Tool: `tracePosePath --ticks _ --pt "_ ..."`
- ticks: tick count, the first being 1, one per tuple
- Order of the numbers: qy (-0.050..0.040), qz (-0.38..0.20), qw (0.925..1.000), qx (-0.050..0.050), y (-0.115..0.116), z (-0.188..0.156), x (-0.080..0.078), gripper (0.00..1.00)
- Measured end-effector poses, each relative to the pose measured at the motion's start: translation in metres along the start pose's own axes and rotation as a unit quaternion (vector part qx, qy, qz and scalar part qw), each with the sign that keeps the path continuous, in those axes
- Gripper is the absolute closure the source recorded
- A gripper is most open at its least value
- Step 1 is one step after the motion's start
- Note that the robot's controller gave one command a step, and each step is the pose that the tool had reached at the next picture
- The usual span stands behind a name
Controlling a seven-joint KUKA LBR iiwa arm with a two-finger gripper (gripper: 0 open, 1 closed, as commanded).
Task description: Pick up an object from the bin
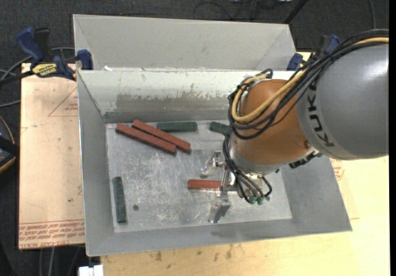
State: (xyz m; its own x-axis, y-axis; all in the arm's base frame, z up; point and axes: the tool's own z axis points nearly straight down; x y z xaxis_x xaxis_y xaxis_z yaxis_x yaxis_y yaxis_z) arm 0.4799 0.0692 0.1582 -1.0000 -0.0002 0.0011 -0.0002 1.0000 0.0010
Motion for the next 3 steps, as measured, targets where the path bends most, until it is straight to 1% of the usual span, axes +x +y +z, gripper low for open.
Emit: tracePosePath --ticks 1,2,3 --pt "-0.0099 -0.024 0.9997 -0.002 -0.011 0.079 -0.076 1.0" --pt "-0.0099 -0.024 0.9997 -0.002 -0.011 0.079 -0.076 1.0" --pt "-0.0042 -0.021 0.9998 0.0 -0.002 -0.109 -0.084 1.0"
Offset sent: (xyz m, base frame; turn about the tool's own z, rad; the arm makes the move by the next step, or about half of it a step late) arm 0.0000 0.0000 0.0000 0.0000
